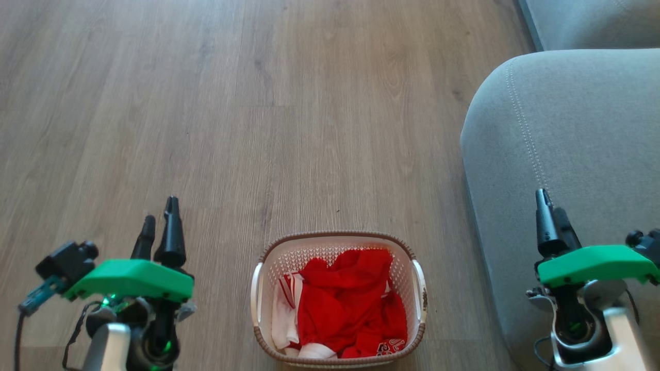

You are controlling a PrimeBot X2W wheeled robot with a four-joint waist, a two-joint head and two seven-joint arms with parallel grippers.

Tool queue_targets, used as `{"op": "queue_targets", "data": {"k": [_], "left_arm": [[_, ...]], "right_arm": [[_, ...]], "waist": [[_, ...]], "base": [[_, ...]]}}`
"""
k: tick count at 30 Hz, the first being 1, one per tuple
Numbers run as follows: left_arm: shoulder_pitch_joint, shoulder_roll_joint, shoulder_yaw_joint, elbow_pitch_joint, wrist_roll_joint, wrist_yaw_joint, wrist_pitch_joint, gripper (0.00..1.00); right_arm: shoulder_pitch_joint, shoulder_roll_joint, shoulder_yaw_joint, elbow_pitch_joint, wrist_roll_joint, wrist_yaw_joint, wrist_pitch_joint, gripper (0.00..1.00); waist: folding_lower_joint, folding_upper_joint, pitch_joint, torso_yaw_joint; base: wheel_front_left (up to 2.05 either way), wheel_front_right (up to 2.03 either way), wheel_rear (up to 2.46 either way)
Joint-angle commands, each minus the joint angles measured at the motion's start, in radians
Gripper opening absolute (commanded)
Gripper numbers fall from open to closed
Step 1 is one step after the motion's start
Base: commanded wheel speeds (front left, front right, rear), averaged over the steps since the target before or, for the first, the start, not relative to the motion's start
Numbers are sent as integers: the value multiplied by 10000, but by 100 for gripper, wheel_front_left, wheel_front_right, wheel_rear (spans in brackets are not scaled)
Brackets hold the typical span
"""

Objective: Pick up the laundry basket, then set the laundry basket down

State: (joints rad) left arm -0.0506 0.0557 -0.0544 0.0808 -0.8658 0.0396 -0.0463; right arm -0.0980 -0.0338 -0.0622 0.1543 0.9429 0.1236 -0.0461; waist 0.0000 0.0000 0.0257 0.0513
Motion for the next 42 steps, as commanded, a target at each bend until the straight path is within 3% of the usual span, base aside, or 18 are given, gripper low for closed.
{"op": "queue_targets", "data": {"k": [1,11,14,20,27,31,33,42], "left_arm": [[-599,291,-52,-438,429,222,-148,100],[-990,1062,-1649,0,1767,1794,-471,100],[-1194,1277,-2124,183,2197,2014,-559,100],[-1526,1593,-2960,945,2751,2167,-735,100],[-1863,1643,-3445,1738,2995,1804,-911,100],[-1776,1253,-3051,1746,2466,1480,-1028,100],[-1832,1309,-3027,1799,2847,1389,-1087,100],[-2035,1330,-3021,600,5083,2317,-1352,100]], "right_arm": [[-638,-91,184,-529,-484,32,-157,100],[-788,-103,915,-686,-2885,39,-479,100],[-847,-106,1099,-622,-3486,40,-567,100],[-974,-112,1406,-517,-4446,44,-742,100],[-1061,-119,1680,-221,-5203,47,-917,100],[-1120,-123,1780,35,-5492,49,-1034,100],[-1177,-125,1845,158,-5702,50,-1093,100],[-1395,-135,1921,162,-6230,56,-1356,100]], "waist": [[0,0,-4,16],[0,0,26,119],[0,0,66,142],[0,0,106,185],[0,0,97,232],[0,0,94,273],[0,0,94,286],[0,0,165,392]], "base": [[0,0,0],[0,0,0],[0,0,0],[0,0,0],[0,0,0],[0,0,0],[0,0,0],[0,0,0]]}}
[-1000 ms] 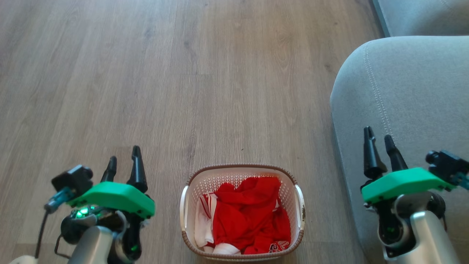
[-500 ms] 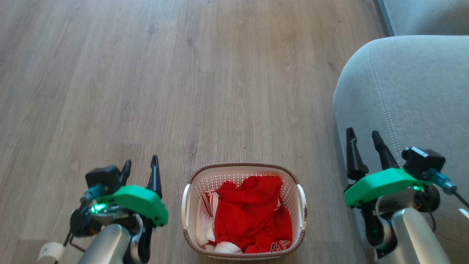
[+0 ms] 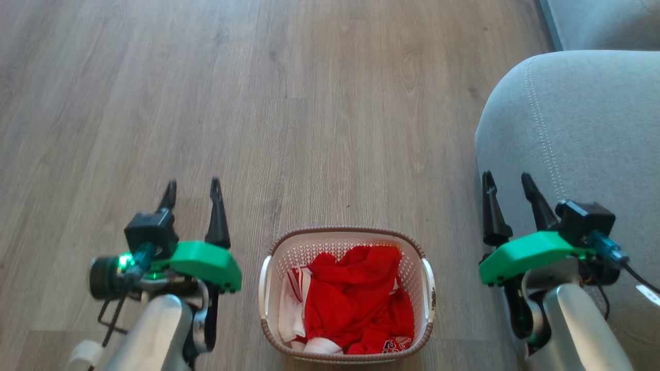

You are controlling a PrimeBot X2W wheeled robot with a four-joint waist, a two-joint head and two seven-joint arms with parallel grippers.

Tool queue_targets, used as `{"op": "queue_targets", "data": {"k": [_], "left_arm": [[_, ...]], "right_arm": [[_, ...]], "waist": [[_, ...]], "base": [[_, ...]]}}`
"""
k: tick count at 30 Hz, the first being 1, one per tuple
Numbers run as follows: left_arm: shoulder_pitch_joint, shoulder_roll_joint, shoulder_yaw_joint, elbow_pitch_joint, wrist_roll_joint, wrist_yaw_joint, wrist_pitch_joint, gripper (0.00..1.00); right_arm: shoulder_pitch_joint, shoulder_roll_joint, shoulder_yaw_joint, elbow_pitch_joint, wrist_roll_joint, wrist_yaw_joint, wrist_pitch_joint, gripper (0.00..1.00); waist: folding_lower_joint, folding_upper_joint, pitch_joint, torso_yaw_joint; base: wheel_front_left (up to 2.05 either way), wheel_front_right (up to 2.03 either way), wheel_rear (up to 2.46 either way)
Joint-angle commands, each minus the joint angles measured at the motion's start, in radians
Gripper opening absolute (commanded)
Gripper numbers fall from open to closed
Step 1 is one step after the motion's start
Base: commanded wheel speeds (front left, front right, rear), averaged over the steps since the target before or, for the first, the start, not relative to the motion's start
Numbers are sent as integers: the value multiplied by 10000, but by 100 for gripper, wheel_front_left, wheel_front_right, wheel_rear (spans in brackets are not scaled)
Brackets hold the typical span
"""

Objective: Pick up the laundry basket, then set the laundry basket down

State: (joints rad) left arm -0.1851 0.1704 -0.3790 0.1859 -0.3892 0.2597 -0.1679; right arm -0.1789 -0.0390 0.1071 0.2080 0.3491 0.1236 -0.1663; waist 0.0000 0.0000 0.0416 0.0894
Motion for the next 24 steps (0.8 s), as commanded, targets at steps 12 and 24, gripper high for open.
{"op": "queue_targets", "data": {"k": [12,24], "left_arm": [[-910,644,-720,-2052,2098,1686,-487,100],[-480,-191,-120,-1666,1945,-18,-840,100]], "right_arm": [[-651,-96,-32,-1642,-1386,62,-504,100],[-476,-108,106,-871,-2158,69,-856,100]], "waist": [[0,0,141,144],[0,0,169,227]], "base": [[0,0,0],[0,0,0]]}}
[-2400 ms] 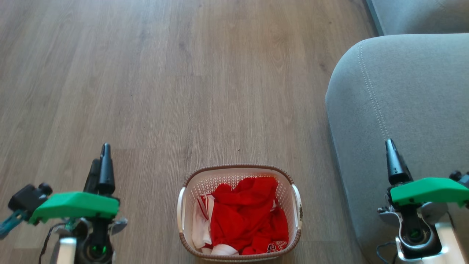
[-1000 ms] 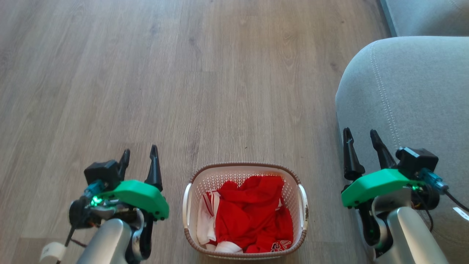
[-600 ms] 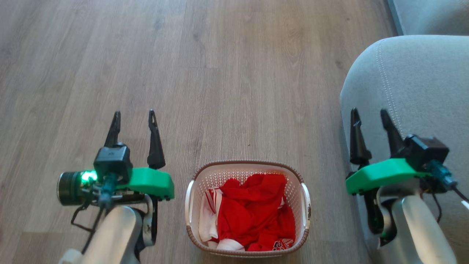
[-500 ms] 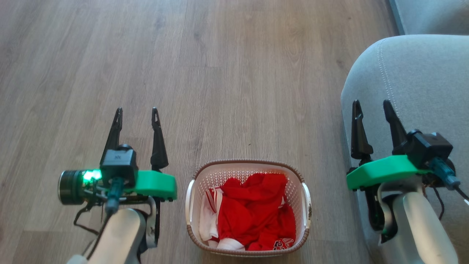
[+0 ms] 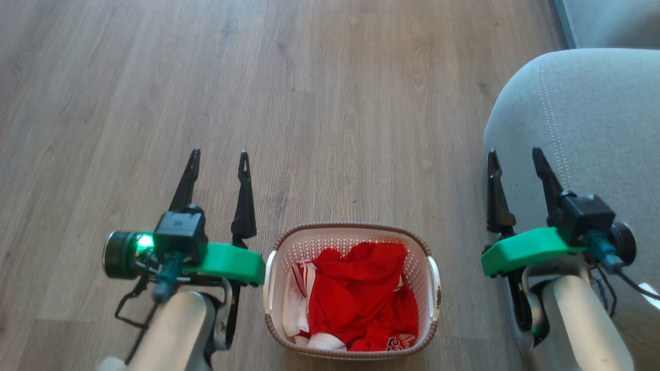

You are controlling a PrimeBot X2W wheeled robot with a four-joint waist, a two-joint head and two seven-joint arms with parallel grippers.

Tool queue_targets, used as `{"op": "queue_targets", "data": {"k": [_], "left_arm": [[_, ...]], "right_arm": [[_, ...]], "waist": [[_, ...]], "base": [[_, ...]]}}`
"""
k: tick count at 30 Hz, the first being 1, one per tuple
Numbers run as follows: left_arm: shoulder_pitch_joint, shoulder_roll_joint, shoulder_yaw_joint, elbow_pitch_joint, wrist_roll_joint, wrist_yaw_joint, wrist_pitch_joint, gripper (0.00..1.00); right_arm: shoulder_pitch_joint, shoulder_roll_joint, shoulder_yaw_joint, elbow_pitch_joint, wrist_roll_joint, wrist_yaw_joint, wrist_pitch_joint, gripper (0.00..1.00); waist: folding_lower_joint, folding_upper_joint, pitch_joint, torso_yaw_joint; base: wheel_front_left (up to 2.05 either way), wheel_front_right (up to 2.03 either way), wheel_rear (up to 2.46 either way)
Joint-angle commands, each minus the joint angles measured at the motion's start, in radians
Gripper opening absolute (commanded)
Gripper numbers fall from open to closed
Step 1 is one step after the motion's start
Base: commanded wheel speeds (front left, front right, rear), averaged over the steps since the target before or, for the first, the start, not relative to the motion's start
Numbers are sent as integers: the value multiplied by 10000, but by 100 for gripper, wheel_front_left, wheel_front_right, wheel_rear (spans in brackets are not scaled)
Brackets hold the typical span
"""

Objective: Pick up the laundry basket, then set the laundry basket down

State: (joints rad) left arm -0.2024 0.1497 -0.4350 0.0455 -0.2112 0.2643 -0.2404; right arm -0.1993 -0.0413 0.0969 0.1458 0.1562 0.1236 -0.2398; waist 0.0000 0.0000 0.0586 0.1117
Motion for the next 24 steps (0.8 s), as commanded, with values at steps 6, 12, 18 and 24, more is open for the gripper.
{"op": "queue_targets", "data": {"k": [6,12,18,24], "left_arm": [[-20,-547,1324,600,11,-1441,-214,100],[181,-903,2043,1493,8,-2512,-214,100],[250,-984,2416,2052,183,-2825,-214,100],[298,-991,2332,2114,-78,-2826,-214,100]], "right_arm": [[-189,-89,142,463,-166,71,-220,100],[-202,-89,53,1090,22,71,-220,100],[-229,-89,36,1413,-12,71,-220,100],[-194,-89,41,1577,20,71,-220,100]], "waist": [[0,0,-31,-3],[0,0,-58,-79],[0,0,-129,-177],[0,0,-225,-208]], "base": [[0,0,0],[0,0,0],[0,0,0],[0,0,0]]}}
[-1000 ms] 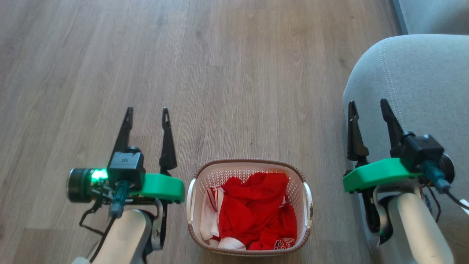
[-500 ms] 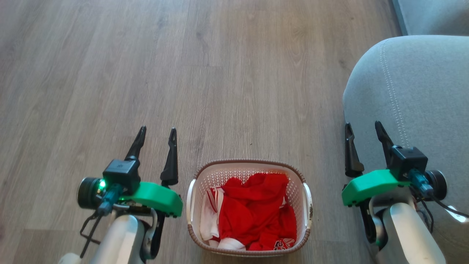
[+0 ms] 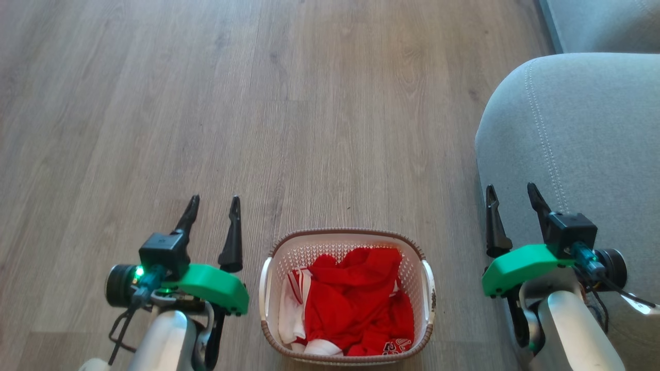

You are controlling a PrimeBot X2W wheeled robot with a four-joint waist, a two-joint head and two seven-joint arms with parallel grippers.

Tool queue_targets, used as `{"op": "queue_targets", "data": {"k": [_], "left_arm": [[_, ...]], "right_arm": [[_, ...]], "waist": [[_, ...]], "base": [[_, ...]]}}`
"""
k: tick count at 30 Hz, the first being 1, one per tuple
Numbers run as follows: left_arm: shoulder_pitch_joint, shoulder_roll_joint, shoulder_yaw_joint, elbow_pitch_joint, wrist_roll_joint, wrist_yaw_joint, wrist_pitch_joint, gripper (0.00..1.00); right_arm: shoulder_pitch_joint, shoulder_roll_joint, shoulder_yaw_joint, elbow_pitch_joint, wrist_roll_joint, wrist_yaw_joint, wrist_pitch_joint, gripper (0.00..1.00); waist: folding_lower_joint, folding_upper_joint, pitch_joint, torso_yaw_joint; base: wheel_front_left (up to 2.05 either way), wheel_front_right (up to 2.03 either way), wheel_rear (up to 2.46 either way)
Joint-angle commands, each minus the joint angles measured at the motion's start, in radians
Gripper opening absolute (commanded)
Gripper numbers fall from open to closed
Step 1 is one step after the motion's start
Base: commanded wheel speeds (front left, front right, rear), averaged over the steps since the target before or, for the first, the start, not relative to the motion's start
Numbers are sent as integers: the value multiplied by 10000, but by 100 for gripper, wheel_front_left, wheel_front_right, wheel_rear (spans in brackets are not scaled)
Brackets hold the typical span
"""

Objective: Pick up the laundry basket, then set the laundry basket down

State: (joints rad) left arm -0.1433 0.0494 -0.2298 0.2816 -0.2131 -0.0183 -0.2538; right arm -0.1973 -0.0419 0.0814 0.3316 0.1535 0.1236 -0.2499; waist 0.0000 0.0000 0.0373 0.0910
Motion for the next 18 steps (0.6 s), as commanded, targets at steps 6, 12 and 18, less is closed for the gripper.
{"op": "queue_targets", "data": {"k": [6,12,18], "left_arm": [[-252,10,167,-178,-99,-13,-80,100],[-225,10,121,-180,-163,17,-80,100],[-233,9,91,-170,-172,39,-80,100]], "right_arm": [[-187,-83,218,-222,37,71,-118,100],[-167,-83,208,-194,24,71,-118,100],[-203,-83,191,-180,25,71,-118,100]], "waist": [[0,0,-94,6],[0,0,-139,39],[0,0,-113,58]], "base": [[0,0,0],[0,0,0],[0,0,0]]}}
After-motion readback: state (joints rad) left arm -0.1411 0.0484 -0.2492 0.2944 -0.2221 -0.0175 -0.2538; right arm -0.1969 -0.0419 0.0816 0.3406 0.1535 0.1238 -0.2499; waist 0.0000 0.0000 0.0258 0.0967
